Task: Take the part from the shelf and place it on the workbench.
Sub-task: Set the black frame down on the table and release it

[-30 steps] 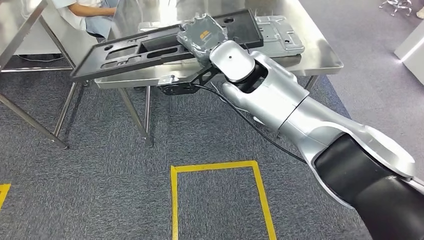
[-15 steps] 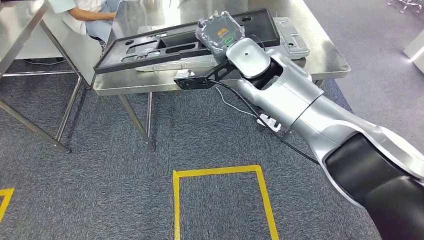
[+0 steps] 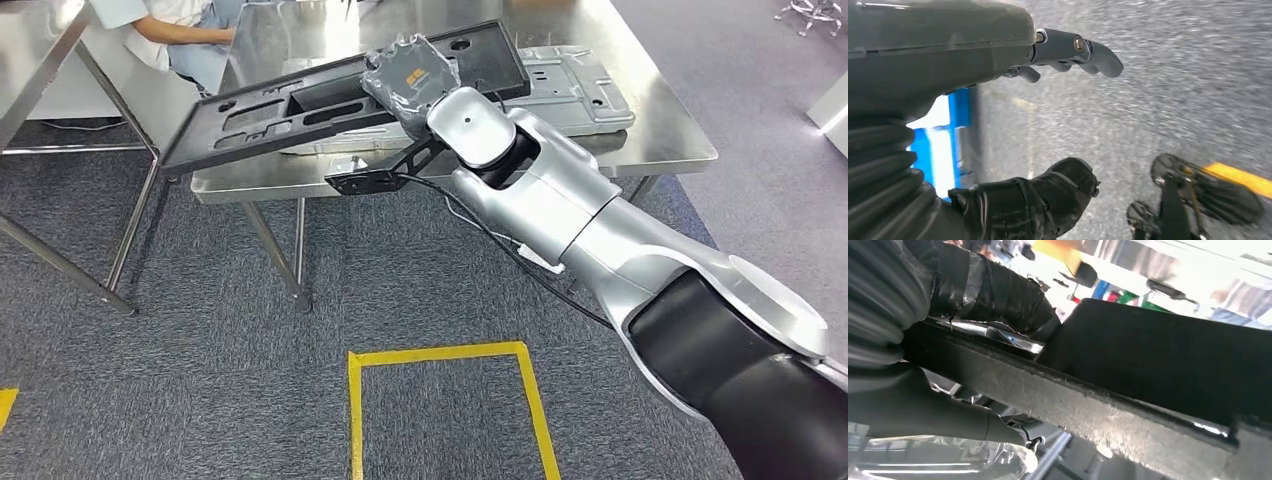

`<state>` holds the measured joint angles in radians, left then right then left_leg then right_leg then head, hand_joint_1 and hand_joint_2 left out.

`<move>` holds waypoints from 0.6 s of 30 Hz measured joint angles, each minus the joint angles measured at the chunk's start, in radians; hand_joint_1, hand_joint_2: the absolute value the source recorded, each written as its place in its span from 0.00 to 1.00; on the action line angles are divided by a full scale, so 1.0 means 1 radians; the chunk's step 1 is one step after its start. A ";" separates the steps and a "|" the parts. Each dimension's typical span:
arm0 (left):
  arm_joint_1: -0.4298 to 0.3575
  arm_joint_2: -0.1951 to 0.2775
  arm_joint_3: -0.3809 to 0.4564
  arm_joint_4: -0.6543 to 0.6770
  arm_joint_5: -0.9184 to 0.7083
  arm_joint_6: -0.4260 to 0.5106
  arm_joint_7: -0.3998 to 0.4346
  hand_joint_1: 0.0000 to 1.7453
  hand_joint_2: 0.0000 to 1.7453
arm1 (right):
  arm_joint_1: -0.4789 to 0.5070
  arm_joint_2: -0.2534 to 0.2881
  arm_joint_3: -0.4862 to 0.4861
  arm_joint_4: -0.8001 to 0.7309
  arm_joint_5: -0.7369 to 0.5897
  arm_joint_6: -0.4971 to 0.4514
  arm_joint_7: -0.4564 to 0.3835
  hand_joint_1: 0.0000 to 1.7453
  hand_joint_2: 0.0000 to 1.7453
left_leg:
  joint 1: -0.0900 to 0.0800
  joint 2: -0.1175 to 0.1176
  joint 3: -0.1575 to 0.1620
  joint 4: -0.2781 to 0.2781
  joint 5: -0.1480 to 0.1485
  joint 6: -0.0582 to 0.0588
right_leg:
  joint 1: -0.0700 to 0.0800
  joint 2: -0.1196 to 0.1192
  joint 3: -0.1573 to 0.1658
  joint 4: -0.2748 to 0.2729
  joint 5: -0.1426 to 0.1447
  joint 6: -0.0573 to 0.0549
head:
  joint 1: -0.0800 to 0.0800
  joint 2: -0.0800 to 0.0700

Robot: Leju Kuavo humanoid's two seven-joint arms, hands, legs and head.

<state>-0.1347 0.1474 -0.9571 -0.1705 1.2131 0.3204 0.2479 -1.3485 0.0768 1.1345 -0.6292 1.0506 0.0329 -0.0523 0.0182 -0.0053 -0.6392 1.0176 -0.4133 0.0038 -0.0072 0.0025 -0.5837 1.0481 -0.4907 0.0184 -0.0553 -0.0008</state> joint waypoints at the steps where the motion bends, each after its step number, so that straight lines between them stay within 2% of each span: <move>1: 0.000 0.000 0.000 0.000 0.001 0.000 0.000 0.00 1.00 | -0.002 0.004 0.000 0.002 0.000 -0.001 -0.001 1.00 1.00 | 0.001 0.000 0.006 -0.002 -0.004 0.007 | -0.001 0.000 -0.024 0.046 -0.019 0.003 | 0.002 0.000; 3: 0.000 0.000 0.000 0.000 0.002 0.000 0.000 0.00 1.00 | -0.003 0.009 0.000 0.006 0.000 -0.002 -0.004 1.00 1.00 | -0.002 0.000 0.016 -0.002 -0.013 0.017 | -0.002 0.000 -0.102 0.180 -0.062 0.004 | 0.004 0.000; 4: 0.000 0.000 0.000 0.000 0.002 0.000 0.001 0.00 1.00 | -0.001 0.012 0.000 0.007 0.000 -0.002 -0.006 1.00 1.00 | -0.004 -0.001 0.022 -0.002 -0.018 0.021 | -0.002 0.000 -0.140 0.238 -0.072 0.003 | 0.004 0.000; 5: 0.000 0.000 0.000 0.000 0.003 0.000 0.002 0.00 1.00 | 0.002 0.013 0.000 0.009 0.000 -0.002 -0.009 1.00 1.00 | -0.005 -0.003 0.029 -0.001 -0.025 0.022 | -0.002 0.000 -0.166 0.265 -0.064 0.001 | 0.004 0.000; 6: 0.000 0.000 0.000 0.000 0.003 0.000 0.003 0.00 1.00 | 0.005 0.015 0.000 0.010 0.000 -0.002 -0.011 1.00 1.00 | -0.006 -0.006 0.037 0.000 -0.031 0.023 | -0.001 0.000 -0.175 0.256 -0.038 -0.002 | 0.004 0.000; 7: 0.001 0.000 0.000 0.000 0.004 0.000 0.004 0.00 1.00 | 0.006 0.016 0.000 0.012 0.000 -0.002 -0.012 1.00 1.00 | -0.008 -0.010 0.046 0.001 -0.038 0.022 | 0.001 0.000 -0.166 0.210 0.005 -0.008 | 0.004 0.000; 8: 0.001 -0.001 0.000 0.000 0.004 0.001 0.006 0.00 1.00 | 0.007 0.017 0.000 0.013 0.000 -0.002 -0.013 1.00 1.00 | -0.009 -0.013 0.054 0.002 -0.046 0.021 | 0.005 0.000 -0.144 0.139 0.055 -0.017 | 0.004 0.000; 9: 0.001 -0.002 0.000 0.000 0.005 0.001 0.007 0.00 1.00 | 0.006 0.018 0.000 0.014 0.000 -0.002 -0.013 1.00 1.00 | -0.010 -0.015 0.061 0.002 -0.052 0.019 | 0.010 0.000 -0.117 0.074 0.090 -0.027 | 0.003 0.000; 10: 0.001 -0.003 0.000 0.000 0.006 0.001 0.008 0.00 1.00 | 0.005 0.019 0.000 0.015 0.000 -0.002 -0.014 1.00 1.00 | -0.011 -0.016 0.066 0.002 -0.058 0.015 | 0.015 0.001 -0.095 0.019 0.111 -0.035 | 0.001 0.000; 11: 0.001 -0.004 0.000 0.000 0.006 0.001 0.008 0.00 1.00 | 0.004 0.021 0.000 0.016 0.000 -0.002 -0.014 1.00 1.00 | -0.010 -0.017 0.068 0.000 -0.061 0.010 | 0.018 0.001 -0.080 -0.011 0.117 -0.041 | 0.000 0.000; 12: 0.001 -0.005 0.000 0.000 0.007 0.002 0.008 0.00 1.00 | 0.003 0.023 0.000 0.017 0.000 -0.002 -0.014 1.00 1.00 | -0.009 -0.017 0.070 -0.003 -0.063 0.004 | 0.021 0.001 -0.073 -0.019 0.110 -0.044 | 0.000 0.000; 15: 0.001 -0.004 0.000 0.000 0.008 0.004 0.006 0.00 1.00 | 0.001 0.028 0.000 0.017 0.000 -0.001 -0.015 1.00 1.00 | -0.007 -0.012 0.073 0.000 -0.077 -0.012 | 0.013 0.002 -0.054 -0.046 0.106 -0.050 | 0.002 0.000; 16: 0.001 -0.004 0.001 0.000 0.008 0.005 0.005 0.00 1.00 | 0.000 0.029 0.000 0.018 0.000 0.000 -0.015 1.00 1.00 | -0.007 -0.010 0.060 0.030 -0.092 -0.018 | 0.008 0.002 -0.043 -0.056 0.106 -0.052 | -0.001 0.000; 18: 0.000 -0.004 0.001 0.000 0.008 0.005 0.001 0.00 1.00 | -0.002 0.031 0.000 0.018 0.001 0.000 -0.014 1.00 1.00 | -0.004 -0.005 -0.004 0.148 -0.138 -0.029 | 0.005 0.001 -0.028 -0.065 0.101 -0.054 | -0.006 0.000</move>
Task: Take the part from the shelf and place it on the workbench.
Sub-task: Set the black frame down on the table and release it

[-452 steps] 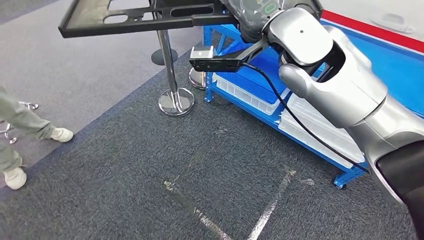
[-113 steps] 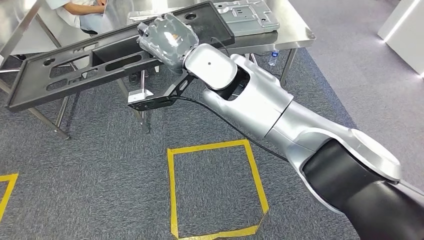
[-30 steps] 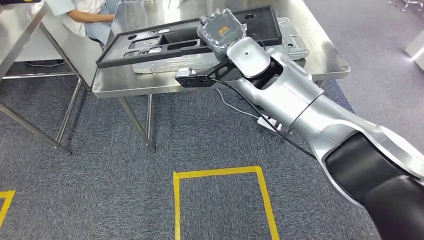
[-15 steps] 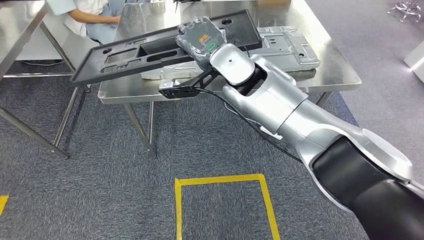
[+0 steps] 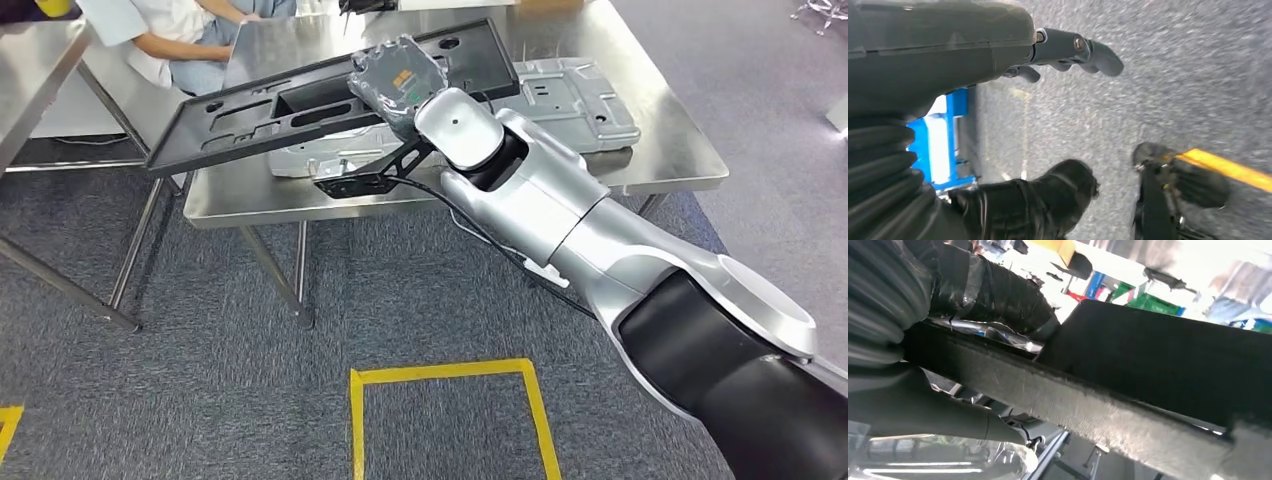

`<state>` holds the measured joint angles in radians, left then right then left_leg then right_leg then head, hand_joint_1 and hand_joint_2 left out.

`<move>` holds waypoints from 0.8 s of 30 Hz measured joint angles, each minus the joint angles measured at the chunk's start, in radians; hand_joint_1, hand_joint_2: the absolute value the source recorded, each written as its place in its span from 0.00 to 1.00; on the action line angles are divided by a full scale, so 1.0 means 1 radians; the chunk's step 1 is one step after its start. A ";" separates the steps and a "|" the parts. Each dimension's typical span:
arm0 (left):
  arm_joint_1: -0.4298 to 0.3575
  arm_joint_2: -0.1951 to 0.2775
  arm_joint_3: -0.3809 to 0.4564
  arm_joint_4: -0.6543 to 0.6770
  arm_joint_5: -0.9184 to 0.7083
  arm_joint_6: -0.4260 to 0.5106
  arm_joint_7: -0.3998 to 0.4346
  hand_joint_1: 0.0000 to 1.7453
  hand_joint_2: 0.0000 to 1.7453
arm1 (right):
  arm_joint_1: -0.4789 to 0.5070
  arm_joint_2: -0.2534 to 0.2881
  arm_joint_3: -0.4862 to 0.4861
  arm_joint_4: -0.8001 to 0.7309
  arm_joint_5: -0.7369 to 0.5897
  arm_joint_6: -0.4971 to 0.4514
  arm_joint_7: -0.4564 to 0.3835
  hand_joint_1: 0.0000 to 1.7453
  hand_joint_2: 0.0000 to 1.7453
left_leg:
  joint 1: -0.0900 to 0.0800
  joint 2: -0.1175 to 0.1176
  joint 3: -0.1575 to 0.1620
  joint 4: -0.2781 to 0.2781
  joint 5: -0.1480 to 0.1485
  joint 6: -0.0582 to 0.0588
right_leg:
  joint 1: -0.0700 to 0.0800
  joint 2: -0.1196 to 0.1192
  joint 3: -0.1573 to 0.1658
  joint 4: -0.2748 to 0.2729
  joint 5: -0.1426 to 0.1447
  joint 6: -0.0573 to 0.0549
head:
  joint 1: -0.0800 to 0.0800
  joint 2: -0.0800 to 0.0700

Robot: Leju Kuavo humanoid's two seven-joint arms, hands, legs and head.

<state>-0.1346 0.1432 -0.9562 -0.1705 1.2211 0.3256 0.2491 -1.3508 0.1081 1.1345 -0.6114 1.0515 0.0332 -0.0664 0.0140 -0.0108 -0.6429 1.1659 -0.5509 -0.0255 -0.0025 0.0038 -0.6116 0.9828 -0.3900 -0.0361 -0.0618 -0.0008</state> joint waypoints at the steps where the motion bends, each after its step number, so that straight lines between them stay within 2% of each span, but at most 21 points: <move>1: 0.000 0.000 0.000 0.000 0.000 0.000 -0.001 0.00 1.00 | 0.002 0.001 0.000 0.000 0.000 0.000 0.000 1.00 1.00 | 0.002 0.001 -0.041 0.067 -0.018 -0.005 | 0.000 0.000 0.005 0.000 -0.004 -0.001 | -0.001 0.000; 2: 0.000 0.001 0.000 0.000 0.000 0.000 -0.003 0.00 1.00 | 0.006 0.001 0.000 0.000 0.000 0.001 0.000 1.00 1.00 | 0.004 0.001 -0.073 0.109 -0.019 -0.009 | 0.000 0.001 0.011 0.001 -0.010 -0.001 | -0.001 0.000; 3: 0.001 0.001 0.000 0.000 0.000 0.000 -0.003 0.00 1.00 | 0.011 0.001 0.000 0.000 0.000 0.001 0.000 1.00 1.00 | 0.006 0.003 -0.089 0.116 0.001 -0.014 | -0.001 0.001 0.017 0.003 -0.017 0.000 | -0.001 0.000; 4: 0.003 0.001 0.000 0.000 0.000 0.000 -0.004 0.00 1.00 | 0.014 0.001 0.000 0.000 0.000 0.002 0.000 1.00 1.00 | 0.008 0.004 -0.085 0.082 0.040 -0.018 | -0.003 0.002 0.025 0.007 -0.025 0.003 | -0.001 0.000; 5: 0.004 0.001 0.000 0.000 0.000 0.001 -0.004 0.00 1.00 | 0.015 0.001 0.000 0.000 0.000 0.002 0.000 1.00 1.00 | 0.011 0.006 -0.065 0.016 0.091 -0.021 | -0.004 0.002 0.032 0.013 -0.035 0.007 | -0.001 0.000; 6: 0.004 0.001 0.000 0.000 0.000 0.001 -0.004 0.00 1.00 | 0.014 0.001 0.000 0.000 0.000 0.002 0.000 1.00 1.00 | 0.011 0.006 -0.039 -0.049 0.129 -0.025 | -0.004 0.003 0.037 0.019 -0.045 0.013 | -0.001 0.000; 7: 0.005 0.001 0.000 0.000 0.001 0.002 -0.004 0.00 1.00 | 0.012 0.002 0.000 0.000 0.000 0.002 0.000 1.00 1.00 | 0.010 0.006 -0.015 -0.105 0.151 -0.023 | -0.004 0.004 0.039 0.026 -0.054 0.019 | -0.002 0.000; 8: 0.004 0.001 0.000 0.000 0.001 0.002 -0.004 0.00 1.00 | 0.009 0.002 0.000 0.000 0.000 0.002 0.000 1.00 1.00 | 0.009 0.006 -0.001 -0.136 0.156 -0.017 | -0.002 0.004 0.039 0.030 -0.060 0.024 | -0.003 0.000; 11: 0.001 0.001 0.001 0.000 0.001 0.003 -0.005 0.00 1.00 | 0.008 0.002 0.000 0.000 0.000 0.002 0.000 1.00 1.00 | 0.007 0.005 0.008 -0.149 0.140 0.012 | 0.000 0.004 0.037 0.033 -0.070 0.038 | -0.002 0.000; 13: 0.001 0.001 0.001 0.000 0.000 0.003 -0.005 0.00 1.00 | 0.006 0.002 0.000 -0.001 0.000 0.002 0.001 1.00 1.00 | 0.009 0.006 0.018 -0.153 0.135 0.029 | -0.001 0.002 0.021 0.074 -0.095 0.047 | 0.002 0.000; 14: 0.001 0.001 0.001 0.000 0.000 0.004 -0.004 0.00 1.00 | 0.004 0.001 0.000 -0.001 0.000 0.002 0.003 1.00 1.00 | 0.010 0.006 0.024 -0.155 0.132 0.035 | -0.002 0.002 -0.005 0.125 -0.116 0.050 | 0.004 0.000; 16: 0.001 0.002 0.001 0.000 -0.001 0.008 -0.003 0.00 1.00 | 0.004 -0.002 0.000 -0.001 -0.001 0.006 0.012 1.00 1.00 | 0.008 0.007 0.032 -0.155 0.124 0.044 | -0.003 0.001 -0.085 0.265 -0.161 0.052 | 0.007 0.000; 17: 0.001 0.002 0.001 0.000 -0.002 0.011 -0.002 0.00 1.00 | 0.006 -0.005 0.000 0.000 -0.002 0.010 0.017 1.00 1.00 | 0.007 0.007 0.036 -0.154 0.119 0.046 | -0.004 0.001 -0.122 0.317 -0.167 0.053 | 0.007 0.000; 18: 0.001 0.002 0.001 0.000 -0.003 0.014 -0.001 0.00 1.00 | 0.008 -0.009 0.000 0.000 -0.003 0.014 0.022 1.00 1.00 | 0.006 0.006 0.040 -0.153 0.114 0.046 | -0.005 0.001 -0.144 0.335 -0.154 0.052 | 0.007 0.000; 19: 0.002 0.002 0.001 0.000 -0.004 0.017 0.000 0.00 1.00 | 0.009 -0.014 0.000 0.000 -0.004 0.017 0.026 1.00 1.00 | 0.006 0.005 0.046 -0.152 0.109 0.046 | -0.005 0.001 -0.146 0.312 -0.122 0.050 | 0.007 0.000; 21: 0.003 0.002 0.001 0.000 -0.005 0.021 0.000 0.00 1.00 | 0.007 -0.027 0.000 0.000 -0.006 0.019 0.033 1.00 1.00 | 0.006 0.001 0.059 -0.150 0.096 0.042 | -0.004 0.000 -0.103 0.183 -0.033 0.041 | 0.007 0.000; 22: 0.003 0.001 0.001 0.000 -0.006 0.023 0.000 0.00 1.00 | 0.005 -0.033 -0.001 0.000 -0.007 0.019 0.035 1.00 1.00 | 0.004 -0.001 0.064 -0.148 0.089 0.038 | -0.002 0.000 -0.076 0.118 -0.005 0.036 | 0.007 0.000; 23: 0.004 0.001 0.001 0.000 -0.007 0.024 -0.001 0.00 1.00 | 0.003 -0.039 -0.001 0.000 -0.007 0.019 0.036 1.00 1.00 | 0.002 -0.003 0.066 -0.148 0.085 0.033 | 0.000 0.000 -0.057 0.075 0.007 0.032 | 0.007 0.000; 24: 0.004 0.001 0.001 0.000 -0.008 0.025 -0.002 0.00 1.00 | 0.001 -0.042 -0.001 0.000 -0.007 0.019 0.037 1.00 1.00 | 0.001 -0.003 0.067 -0.148 0.082 0.028 | 0.003 0.002 -0.047 0.053 0.006 0.029 | 0.006 0.000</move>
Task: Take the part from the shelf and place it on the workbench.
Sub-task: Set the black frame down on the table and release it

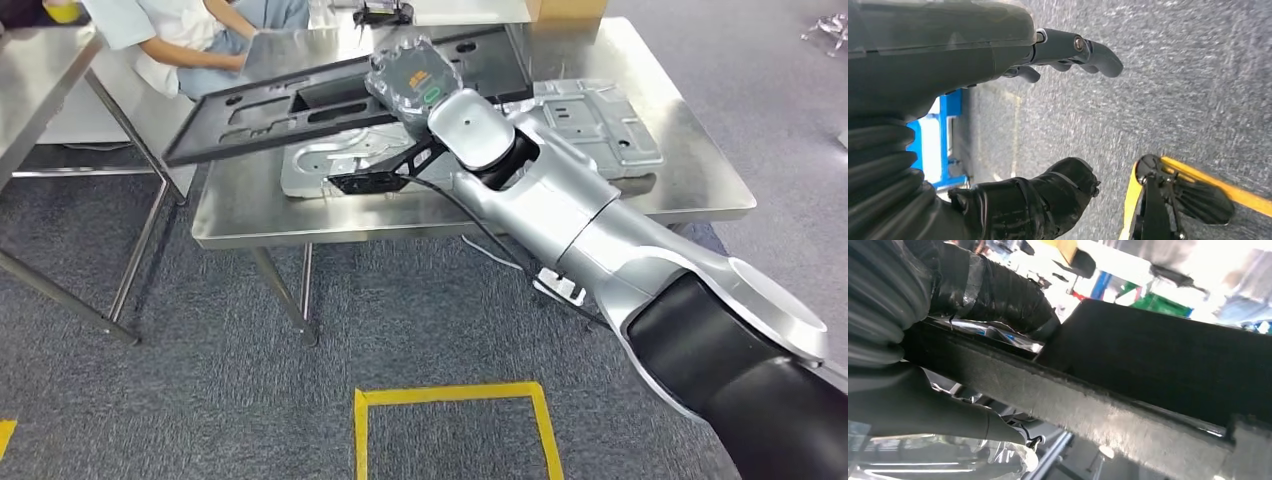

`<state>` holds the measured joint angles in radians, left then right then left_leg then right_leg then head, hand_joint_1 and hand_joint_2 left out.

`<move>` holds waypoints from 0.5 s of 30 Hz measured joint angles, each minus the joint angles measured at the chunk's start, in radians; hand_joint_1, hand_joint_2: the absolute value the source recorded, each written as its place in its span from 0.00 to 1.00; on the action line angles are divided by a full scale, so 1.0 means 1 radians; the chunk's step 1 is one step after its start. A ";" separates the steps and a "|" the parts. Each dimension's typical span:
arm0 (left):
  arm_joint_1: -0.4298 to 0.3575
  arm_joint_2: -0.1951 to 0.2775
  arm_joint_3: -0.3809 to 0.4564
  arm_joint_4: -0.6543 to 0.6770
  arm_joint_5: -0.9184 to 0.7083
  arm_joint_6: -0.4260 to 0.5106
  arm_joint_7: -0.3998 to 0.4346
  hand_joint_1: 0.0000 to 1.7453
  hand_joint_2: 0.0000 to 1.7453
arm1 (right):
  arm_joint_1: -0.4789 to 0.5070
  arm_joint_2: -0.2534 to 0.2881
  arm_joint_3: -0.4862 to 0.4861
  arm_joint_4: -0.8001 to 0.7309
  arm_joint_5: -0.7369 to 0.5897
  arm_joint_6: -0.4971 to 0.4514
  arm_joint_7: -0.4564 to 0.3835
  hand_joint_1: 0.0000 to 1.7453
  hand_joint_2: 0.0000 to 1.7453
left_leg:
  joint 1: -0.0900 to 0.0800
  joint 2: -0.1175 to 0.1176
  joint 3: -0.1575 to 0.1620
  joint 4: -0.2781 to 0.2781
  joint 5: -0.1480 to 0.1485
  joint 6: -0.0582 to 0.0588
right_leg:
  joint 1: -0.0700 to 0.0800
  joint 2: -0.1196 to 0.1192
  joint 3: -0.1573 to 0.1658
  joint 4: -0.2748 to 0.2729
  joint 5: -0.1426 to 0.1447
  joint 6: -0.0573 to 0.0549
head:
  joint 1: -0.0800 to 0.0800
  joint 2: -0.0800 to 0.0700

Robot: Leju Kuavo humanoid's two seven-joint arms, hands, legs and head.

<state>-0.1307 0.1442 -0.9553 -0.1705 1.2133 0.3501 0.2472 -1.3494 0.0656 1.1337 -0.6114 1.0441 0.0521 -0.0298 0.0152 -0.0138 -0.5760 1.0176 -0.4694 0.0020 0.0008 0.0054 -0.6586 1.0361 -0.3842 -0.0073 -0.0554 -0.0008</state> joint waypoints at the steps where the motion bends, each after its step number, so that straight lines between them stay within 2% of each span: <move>1: 0.000 0.000 0.000 0.000 -0.001 0.000 0.000 0.00 1.00 | -0.001 -0.003 0.000 0.000 0.000 0.000 0.000 1.00 1.00 | -0.001 0.000 0.001 -0.002 -0.002 -0.006 | 0.002 0.002 0.004 -0.006 -0.005 -0.003 | 0.000 0.000; 3: 0.000 0.001 0.000 0.000 -0.004 -0.003 -0.001 0.00 1.00 | 0.000 -0.009 0.000 0.000 0.001 -0.001 0.002 1.00 1.00 | 0.001 0.004 0.003 0.000 -0.011 -0.017 | -0.003 0.005 0.012 -0.016 -0.009 -0.010 | 0.001 0.000; 4: 0.000 0.001 0.000 0.000 -0.005 -0.005 -0.001 0.00 1.00 | 0.001 -0.011 0.000 0.000 0.003 -0.001 0.003 1.00 1.00 | 0.002 0.005 -0.004 0.019 -0.023 -0.022 | -0.006 0.006 0.018 -0.021 -0.010 -0.014 | 0.000 0.000; 5: 0.000 0.001 0.000 0.000 -0.005 -0.006 -0.003 0.00 1.00 | 0.001 -0.012 0.000 -0.001 0.006 -0.002 0.005 1.00 1.00 | 0.002 0.007 -0.024 0.061 -0.043 -0.027 | -0.009 0.007 0.025 -0.025 -0.012 -0.018 | -0.002 0.000; 7: -0.002 0.002 0.000 0.000 -0.005 -0.006 -0.007 0.00 1.00 | 0.005 -0.014 0.000 -0.001 0.013 -0.003 0.006 1.00 1.00 | 0.003 0.008 -0.093 0.188 -0.087 -0.033 | -0.008 0.008 0.035 -0.026 -0.019 -0.025 | -0.004 0.000; 8: -0.002 0.002 0.000 0.000 -0.005 -0.005 -0.008 0.00 1.00 | 0.009 -0.015 0.000 -0.001 0.015 -0.003 0.006 1.00 1.00 | 0.003 0.008 -0.129 0.244 -0.097 -0.034 | -0.006 0.008 0.041 -0.026 -0.024 -0.027 | -0.004 0.000; 9: -0.002 0.002 0.000 0.000 -0.005 -0.003 -0.008 0.00 1.00 | 0.014 -0.017 0.000 -0.001 0.016 -0.003 0.005 1.00 1.00 | 0.003 0.008 -0.153 0.268 -0.089 -0.035 | -0.005 0.009 0.047 -0.025 -0.029 -0.027 | -0.004 0.000; 10: -0.002 0.002 0.000 0.000 -0.005 -0.001 -0.007 0.00 1.00 | 0.017 -0.019 0.000 -0.001 0.016 -0.003 0.005 1.00 1.00 | 0.003 0.009 -0.158 0.255 -0.061 -0.034 | -0.003 0.010 0.054 -0.024 -0.035 -0.027 | -0.004 0.000; 11: -0.001 0.002 0.000 0.000 -0.005 0.001 -0.006 0.00 1.00 | 0.019 -0.021 0.000 -0.002 0.017 -0.003 0.005 1.00 1.00 | 0.003 0.009 -0.146 0.206 -0.017 -0.032 | -0.002 0.010 0.062 -0.023 -0.042 -0.027 | -0.004 0.000; 12: 0.000 0.002 -0.001 0.000 -0.005 0.003 -0.006 0.00 1.00 | 0.019 -0.023 0.000 -0.002 0.017 -0.003 0.005 1.00 1.00 | 0.003 0.009 -0.123 0.136 0.027 -0.029 | -0.002 0.010 0.069 -0.021 -0.049 -0.026 | -0.004 0.000; 13: 0.001 0.003 -0.001 0.000 -0.005 0.004 -0.005 0.00 1.00 | 0.017 -0.026 0.000 -0.003 0.017 -0.003 0.005 1.00 1.00 | -0.001 0.009 -0.098 0.076 0.059 -0.025 | 0.000 0.011 0.073 -0.019 -0.055 -0.023 | -0.004 0.000; 14: 0.000 0.003 -0.001 0.001 -0.005 0.006 -0.004 0.00 1.00 | 0.015 -0.029 0.000 -0.005 0.017 -0.003 0.005 1.00 1.00 | -0.004 0.009 -0.078 0.028 0.074 -0.019 | 0.001 0.011 0.075 -0.017 -0.060 -0.020 | -0.004 0.000; 15: -0.001 0.003 -0.001 0.001 -0.005 0.007 -0.003 0.00 1.00 | 0.014 -0.031 0.000 -0.006 0.017 -0.002 0.005 1.00 1.00 | -0.008 0.009 -0.067 0.005 0.073 -0.013 | 0.001 0.011 0.074 -0.017 -0.063 -0.015 | -0.003 0.000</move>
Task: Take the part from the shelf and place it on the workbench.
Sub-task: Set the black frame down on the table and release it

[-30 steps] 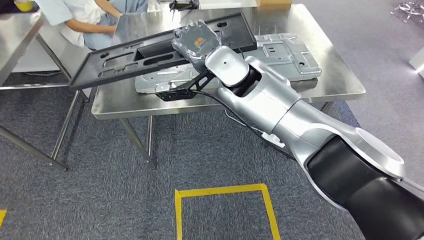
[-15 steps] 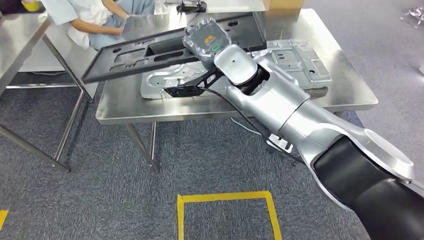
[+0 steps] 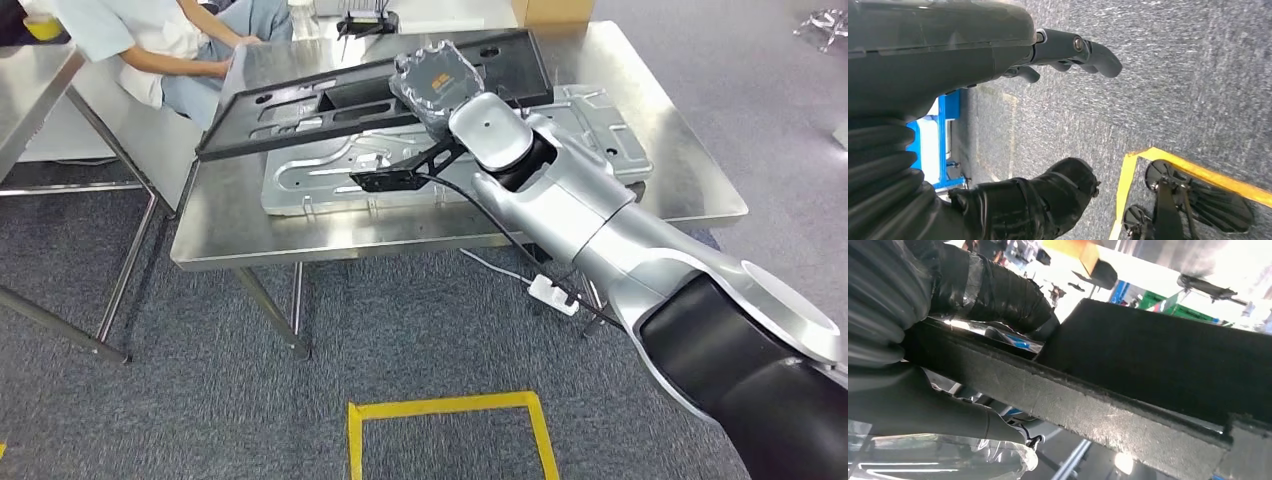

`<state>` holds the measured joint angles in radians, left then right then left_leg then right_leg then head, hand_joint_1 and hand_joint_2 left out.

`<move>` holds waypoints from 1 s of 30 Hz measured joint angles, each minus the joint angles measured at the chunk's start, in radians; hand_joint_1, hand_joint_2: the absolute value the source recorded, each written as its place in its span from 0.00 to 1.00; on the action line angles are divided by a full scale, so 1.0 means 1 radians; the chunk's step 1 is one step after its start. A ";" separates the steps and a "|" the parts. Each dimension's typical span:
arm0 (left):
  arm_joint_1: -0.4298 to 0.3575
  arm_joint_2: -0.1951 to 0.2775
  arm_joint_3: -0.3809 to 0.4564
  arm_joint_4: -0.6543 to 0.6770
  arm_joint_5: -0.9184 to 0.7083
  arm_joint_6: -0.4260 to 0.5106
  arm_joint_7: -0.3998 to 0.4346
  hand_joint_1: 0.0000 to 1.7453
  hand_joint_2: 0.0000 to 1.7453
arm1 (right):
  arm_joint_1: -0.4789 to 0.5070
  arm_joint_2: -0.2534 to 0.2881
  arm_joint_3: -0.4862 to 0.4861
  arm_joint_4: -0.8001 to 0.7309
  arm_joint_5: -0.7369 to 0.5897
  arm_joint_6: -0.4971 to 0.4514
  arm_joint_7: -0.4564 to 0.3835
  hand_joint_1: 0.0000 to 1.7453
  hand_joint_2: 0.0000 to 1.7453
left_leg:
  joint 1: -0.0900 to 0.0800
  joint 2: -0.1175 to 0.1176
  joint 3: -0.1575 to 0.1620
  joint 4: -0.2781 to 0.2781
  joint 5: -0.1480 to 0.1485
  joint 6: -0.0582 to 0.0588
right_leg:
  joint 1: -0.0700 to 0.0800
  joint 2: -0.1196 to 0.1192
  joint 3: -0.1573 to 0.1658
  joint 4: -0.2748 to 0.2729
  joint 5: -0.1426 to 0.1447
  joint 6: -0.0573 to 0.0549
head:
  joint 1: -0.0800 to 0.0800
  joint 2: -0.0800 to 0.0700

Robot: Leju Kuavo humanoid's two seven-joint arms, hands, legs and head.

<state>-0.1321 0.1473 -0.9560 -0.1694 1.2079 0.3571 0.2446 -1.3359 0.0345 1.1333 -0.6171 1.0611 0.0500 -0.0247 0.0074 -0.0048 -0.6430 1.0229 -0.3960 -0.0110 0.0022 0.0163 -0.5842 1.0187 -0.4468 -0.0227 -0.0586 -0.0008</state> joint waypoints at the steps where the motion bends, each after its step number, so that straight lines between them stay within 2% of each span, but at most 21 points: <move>1: -0.001 0.000 0.000 0.000 0.000 0.001 0.002 0.00 1.00 | -0.001 -0.002 0.000 -0.001 0.000 0.000 0.000 1.00 1.00 | -0.004 0.000 0.005 -0.006 -0.007 0.006 | 0.000 0.000 -0.001 -0.001 -0.001 0.004 | 0.000 0.000; 3: -0.003 0.000 0.000 0.000 -0.001 0.003 0.005 0.00 1.00 | 0.000 -0.006 0.000 -0.004 0.000 0.001 0.000 1.00 1.00 | 0.000 0.000 0.012 -0.017 -0.009 0.016 | 0.001 -0.001 -0.002 0.000 -0.007 0.014 | 0.001 0.000; 5: -0.003 -0.001 0.000 0.000 -0.002 0.005 0.006 0.00 1.00 | 0.000 -0.009 -0.001 -0.006 0.000 0.001 0.001 1.00 1.00 | 0.006 0.002 0.025 -0.027 -0.011 0.027 | 0.002 -0.004 -0.025 0.051 -0.034 0.023 | 0.004 0.000; 8: -0.004 -0.001 0.000 0.000 -0.004 0.007 0.002 0.00 1.00 | 0.008 -0.014 -0.001 -0.007 0.000 0.000 0.002 1.00 1.00 | 0.007 0.004 0.038 -0.028 -0.023 0.039 | -0.006 -0.006 -0.138 0.248 -0.099 0.032 | 0.010 0.000; 9: -0.004 -0.001 0.000 0.000 -0.004 0.008 -0.001 0.00 1.00 | 0.015 -0.015 -0.001 -0.006 0.000 0.001 0.002 1.00 1.00 | 0.008 0.003 0.042 -0.026 -0.028 0.039 | -0.009 -0.006 -0.169 0.287 -0.099 0.035 | 0.009 0.000; 10: -0.004 -0.001 0.000 0.000 -0.004 0.009 -0.004 0.00 1.00 | 0.020 -0.016 -0.001 -0.006 0.000 0.001 0.002 1.00 1.00 | 0.008 0.002 0.046 -0.024 -0.033 0.038 | -0.012 -0.007 -0.182 0.289 -0.081 0.036 | 0.010 0.000; 11: -0.004 -0.002 0.000 0.000 -0.005 0.010 -0.007 0.00 1.00 | 0.024 -0.016 -0.001 -0.006 0.000 0.000 0.002 1.00 1.00 | 0.010 0.000 0.051 -0.021 -0.040 0.035 | -0.015 -0.007 -0.174 0.249 -0.043 0.037 | 0.010 0.000; 12: -0.003 -0.002 0.000 0.000 -0.006 0.010 -0.008 0.00 1.00 | 0.025 -0.016 -0.001 -0.006 0.000 0.000 0.002 1.00 1.00 | 0.011 -0.001 0.057 -0.016 -0.048 0.031 | -0.017 -0.008 -0.151 0.182 0.003 0.037 | 0.010 0.000; 13: -0.003 -0.002 0.000 0.000 -0.006 0.010 -0.008 0.00 1.00 | 0.026 -0.016 -0.001 -0.007 0.000 0.000 0.002 1.00 1.00 | 0.011 -0.002 0.061 -0.011 -0.057 0.026 | -0.016 -0.009 -0.122 0.114 0.037 0.036 | 0.010 0.000; 14: -0.004 -0.002 0.000 0.000 -0.007 0.011 -0.008 0.00 1.00 | 0.025 -0.016 -0.001 -0.007 0.000 -0.001 0.001 1.00 1.00 | 0.010 -0.003 0.064 -0.006 -0.065 0.020 | -0.015 -0.009 -0.097 0.058 0.057 0.034 | 0.010 0.000; 15: -0.004 -0.002 0.000 0.000 -0.008 0.011 -0.008 0.00 1.00 | 0.026 -0.016 -0.001 -0.008 0.000 -0.001 0.001 1.00 1.00 | 0.009 -0.003 0.065 -0.004 -0.070 0.014 | -0.013 -0.008 -0.082 0.028 0.062 0.031 | 0.009 0.000; 18: -0.005 -0.002 0.000 0.000 -0.008 0.014 -0.008 0.00 1.00 | 0.034 -0.016 -0.002 -0.011 -0.001 -0.003 -0.001 1.00 1.00 | 0.010 -0.003 0.068 -0.008 -0.078 -0.003 | -0.012 -0.006 -0.071 0.014 0.051 0.019 | 0.010 0.000; 20: -0.005 -0.003 0.000 0.000 -0.009 0.014 -0.007 0.00 1.00 | 0.035 -0.016 -0.002 -0.012 -0.001 -0.003 -0.001 1.00 1.00 | 0.012 -0.002 0.055 0.025 -0.101 -0.013 | -0.016 -0.005 -0.063 0.007 0.048 0.009 | 0.007 0.000; 21: -0.005 -0.003 0.000 0.000 -0.009 0.015 -0.007 0.00 1.00 | 0.035 -0.016 -0.002 -0.013 -0.001 -0.004 -0.001 1.00 1.00 | 0.013 -0.001 0.032 0.072 -0.122 -0.016 | -0.018 -0.004 -0.058 0.005 0.046 0.004 | 0.005 0.000; 23: -0.006 -0.003 0.000 0.000 -0.009 0.016 -0.006 0.00 1.00 | 0.040 -0.016 -0.002 -0.014 -0.001 -0.004 -0.002 1.00 1.00 | 0.013 0.000 -0.041 0.206 -0.165 -0.019 | -0.016 -0.003 -0.050 0.004 0.039 -0.003 | 0.003 0.000; 24: -0.006 -0.004 0.000 0.000 -0.009 0.016 -0.005 0.00 1.00 | 0.045 -0.016 -0.002 -0.015 -0.001 -0.004 -0.002 1.00 1.00 | 0.013 0.000 -0.075 0.257 -0.171 -0.019 | -0.014 -0.003 -0.044 0.005 0.035 -0.005 | 0.003 0.000; 25: -0.005 -0.004 0.000 0.000 -0.008 0.017 -0.004 0.00 1.00 | 0.051 -0.016 -0.002 -0.015 -0.001 -0.004 -0.003 1.00 1.00 | 0.013 0.000 -0.095 0.274 -0.157 -0.019 | -0.012 -0.003 -0.038 0.005 0.030 -0.006 | 0.003 0.000; 26: -0.005 -0.004 0.000 0.000 -0.008 0.017 -0.004 0.00 1.00 | 0.055 -0.016 -0.002 -0.015 -0.001 -0.004 -0.003 1.00 1.00 | 0.012 0.000 -0.097 0.254 -0.126 -0.017 | -0.011 -0.002 -0.031 0.006 0.024 -0.006 | 0.003 0.000; 28: -0.004 -0.004 0.000 0.000 -0.006 0.018 -0.002 0.00 1.00 | 0.058 -0.016 -0.002 -0.016 -0.001 -0.004 -0.005 1.00 1.00 | 0.011 0.000 -0.059 0.132 -0.040 -0.010 | -0.010 -0.002 -0.018 0.009 0.012 -0.003 | 0.003 0.000; 29: -0.003 -0.003 0.000 0.000 -0.006 0.019 -0.002 0.00 1.00 | 0.057 -0.015 -0.002 -0.017 -0.001 -0.004 -0.006 1.00 1.00 | 0.008 0.000 -0.034 0.071 -0.014 -0.006 | -0.008 -0.002 -0.014 0.010 0.007 0.000 | 0.004 0.000; 30: -0.005 -0.003 0.000 0.000 -0.005 0.020 -0.003 0.00 1.00 | 0.057 -0.015 -0.002 -0.018 -0.001 -0.005 -0.006 1.00 1.00 | 0.005 0.000 -0.015 0.028 -0.003 -0.002 | -0.007 -0.001 -0.013 0.010 0.003 0.004 | 0.004 0.000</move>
<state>-0.1366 0.1441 -0.9564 -0.1690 1.2031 0.3774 0.2420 -1.2794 0.0196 1.1311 -0.6351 1.0605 0.0451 -0.0305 0.0126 -0.0049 -0.6580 1.0509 -0.3994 -0.0127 -0.0047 0.0152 -0.5969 1.0292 -0.4438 -0.0192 -0.0549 -0.0008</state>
